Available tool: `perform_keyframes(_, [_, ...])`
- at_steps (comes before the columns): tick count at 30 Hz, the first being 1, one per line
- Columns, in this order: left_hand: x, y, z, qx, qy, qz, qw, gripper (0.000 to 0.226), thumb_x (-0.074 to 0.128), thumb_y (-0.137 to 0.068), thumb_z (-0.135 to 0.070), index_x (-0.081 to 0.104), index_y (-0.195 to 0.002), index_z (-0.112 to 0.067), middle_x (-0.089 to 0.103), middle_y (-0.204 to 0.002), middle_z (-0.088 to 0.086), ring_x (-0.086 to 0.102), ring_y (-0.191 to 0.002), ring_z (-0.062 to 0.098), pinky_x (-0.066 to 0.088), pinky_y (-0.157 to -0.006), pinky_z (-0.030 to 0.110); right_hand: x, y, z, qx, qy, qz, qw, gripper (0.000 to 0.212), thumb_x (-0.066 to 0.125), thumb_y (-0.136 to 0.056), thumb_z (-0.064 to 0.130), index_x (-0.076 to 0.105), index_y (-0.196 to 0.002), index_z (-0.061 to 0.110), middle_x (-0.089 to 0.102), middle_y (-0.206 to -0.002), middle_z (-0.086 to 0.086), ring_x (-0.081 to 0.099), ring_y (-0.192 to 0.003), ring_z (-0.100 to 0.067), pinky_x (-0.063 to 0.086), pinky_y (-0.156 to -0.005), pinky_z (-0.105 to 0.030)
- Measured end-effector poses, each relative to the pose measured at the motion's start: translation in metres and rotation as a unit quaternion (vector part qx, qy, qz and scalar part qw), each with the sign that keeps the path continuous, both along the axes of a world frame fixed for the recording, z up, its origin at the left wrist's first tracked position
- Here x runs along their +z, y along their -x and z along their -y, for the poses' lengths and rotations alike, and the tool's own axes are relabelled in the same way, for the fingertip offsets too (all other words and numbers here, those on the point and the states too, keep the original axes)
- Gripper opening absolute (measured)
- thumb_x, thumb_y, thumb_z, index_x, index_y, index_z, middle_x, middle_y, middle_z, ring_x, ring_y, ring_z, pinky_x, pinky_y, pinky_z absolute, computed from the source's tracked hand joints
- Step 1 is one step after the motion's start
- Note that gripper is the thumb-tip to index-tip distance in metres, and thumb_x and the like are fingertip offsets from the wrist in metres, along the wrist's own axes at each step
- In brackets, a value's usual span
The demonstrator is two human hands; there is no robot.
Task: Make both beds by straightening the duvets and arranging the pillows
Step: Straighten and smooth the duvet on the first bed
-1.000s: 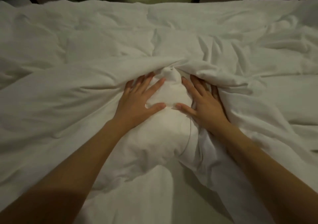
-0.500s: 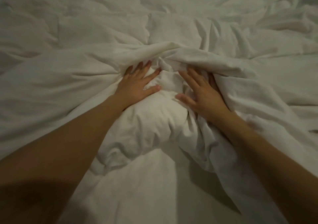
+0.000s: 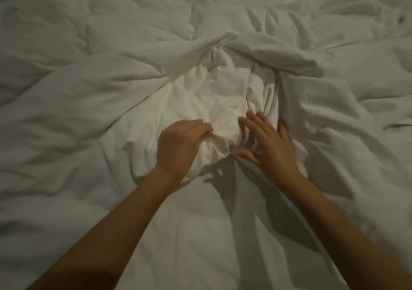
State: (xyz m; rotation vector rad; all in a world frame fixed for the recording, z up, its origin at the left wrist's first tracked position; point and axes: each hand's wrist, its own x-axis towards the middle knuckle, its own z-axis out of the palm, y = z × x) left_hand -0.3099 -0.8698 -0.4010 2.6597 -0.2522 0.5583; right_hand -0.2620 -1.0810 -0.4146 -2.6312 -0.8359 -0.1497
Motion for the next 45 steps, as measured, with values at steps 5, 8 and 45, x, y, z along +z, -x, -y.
perform_keyframes(5, [0.065, 0.002, -0.005, 0.105, 0.190, -0.066, 0.974, 0.020, 0.060, -0.086, -0.031, 0.072, -0.084, -0.016, 0.073, -0.084, 0.002, 0.065, -0.076, 0.019, 0.048, -0.074, 0.032, 0.024, 0.030, -0.004, -0.025, -0.109, -0.057, 0.992, 0.078, 0.057, -0.071, 0.064, 0.052, -0.132, 0.016, 0.052, -0.139, -0.006, 0.040, -0.135, -0.023, 0.019, -0.111, -0.055])
perform_keyframes(8, [0.116, 0.006, -0.023, 0.116, 0.280, -0.078, 0.950, 0.020, 0.065, -0.086, -0.014, 0.063, -0.073, -0.030, 0.067, -0.076, -0.016, 0.057, -0.070, -0.008, 0.043, -0.074, 0.013, 0.044, 0.046, -0.013, -0.056, -0.194, -0.079, 0.976, 0.074, 0.058, -0.074, 0.060, 0.050, -0.132, 0.016, 0.053, -0.137, -0.003, 0.042, -0.133, -0.022, 0.016, -0.114, -0.045])
perform_keyframes(45, [0.164, 0.059, -0.021, -0.025, 0.073, -0.126, 0.989, 0.046, 0.047, -0.083, -0.048, 0.070, -0.083, -0.008, 0.071, -0.082, 0.014, 0.065, -0.079, 0.031, 0.049, -0.068, 0.038, 0.121, 0.157, -0.039, -0.140, -0.261, 0.116, 0.948, 0.023, 0.062, -0.084, 0.033, 0.054, -0.102, 0.021, 0.053, -0.101, 0.001, 0.051, -0.090, -0.017, 0.040, -0.079, -0.026])
